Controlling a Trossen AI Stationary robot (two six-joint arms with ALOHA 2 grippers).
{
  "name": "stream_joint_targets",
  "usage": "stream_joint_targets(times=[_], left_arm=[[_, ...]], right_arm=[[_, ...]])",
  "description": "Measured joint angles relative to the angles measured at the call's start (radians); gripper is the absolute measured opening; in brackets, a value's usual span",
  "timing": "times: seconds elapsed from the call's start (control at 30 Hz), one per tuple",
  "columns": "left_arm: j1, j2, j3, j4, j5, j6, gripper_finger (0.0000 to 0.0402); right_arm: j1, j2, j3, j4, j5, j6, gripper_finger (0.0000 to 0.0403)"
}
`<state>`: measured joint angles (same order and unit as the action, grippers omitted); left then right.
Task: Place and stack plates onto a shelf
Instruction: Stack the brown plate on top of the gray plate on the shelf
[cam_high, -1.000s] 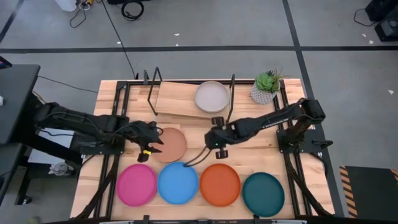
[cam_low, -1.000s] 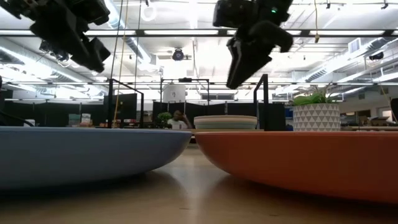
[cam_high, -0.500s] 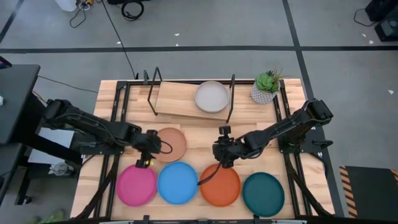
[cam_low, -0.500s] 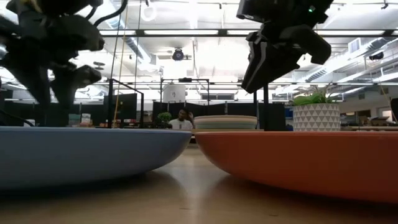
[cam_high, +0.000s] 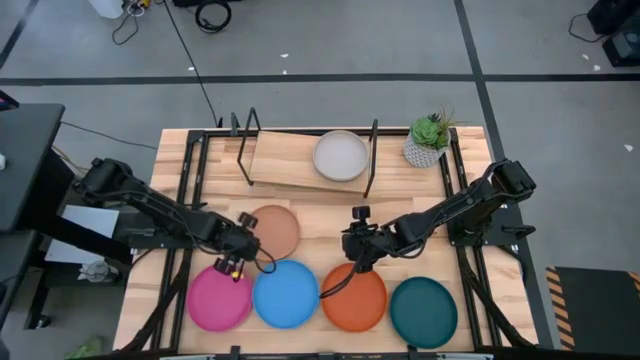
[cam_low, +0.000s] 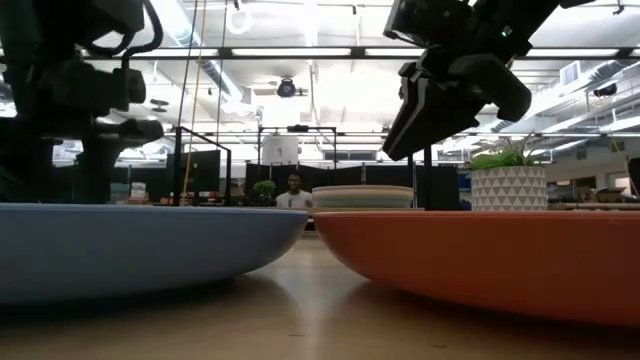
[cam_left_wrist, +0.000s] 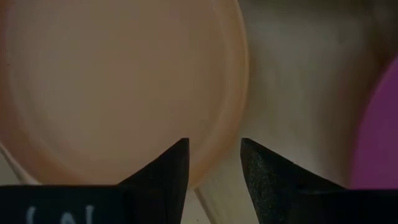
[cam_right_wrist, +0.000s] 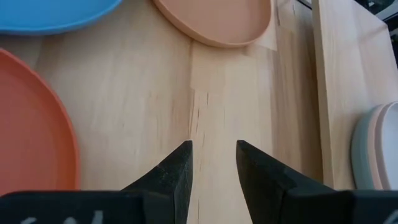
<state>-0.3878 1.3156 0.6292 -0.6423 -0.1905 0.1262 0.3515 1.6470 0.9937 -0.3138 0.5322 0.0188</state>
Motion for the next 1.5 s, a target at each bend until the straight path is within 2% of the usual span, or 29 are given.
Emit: stream_joint_targets(times=[0.23,0.47,0.53,0.7,1.0,1.2,1.33,1.5], left_arm=[[-0.010,0.070,0.000,0.000,-0.005,0.018,0.0116],[-0.010,0.092,0.000,0.001,-0.012,0.030,0.0028],[-0.009,0.091,0.001,-0.001,-0.015,0.027,0.0014],[-0.008,0.090,0.043,-0.019,0.020,0.026,0.0014],[0.037,0.090,0.280,-0.163,0.080,0.035,0.0014],[0.107,0.090,0.384,-0.140,0.048,0.173,0.0014],[0.163,0.090,0.412,-0.082,0.003,0.302,0.0014],[0.269,0.122,0.412,0.035,0.003,0.473,0.0014]], right_arm=[[0.000,0.000,-0.020,0.052,-0.001,-0.019,0.0129],[0.000,0.000,-0.020,0.054,-0.001,-0.014,0.0129],[0.000,0.000,-0.020,0.059,-0.001,-0.011,0.0129],[0.000,0.000,-0.020,0.071,-0.001,-0.011,0.0129],[0.018,0.000,-0.020,0.021,-0.001,0.023,0.0129],[0.021,-0.019,-0.055,0.014,0.000,0.059,0.0124],[0.037,-0.099,-0.122,0.018,0.054,0.121,0.0121],[0.050,-0.220,-0.206,0.099,0.077,0.147,0.0120]])
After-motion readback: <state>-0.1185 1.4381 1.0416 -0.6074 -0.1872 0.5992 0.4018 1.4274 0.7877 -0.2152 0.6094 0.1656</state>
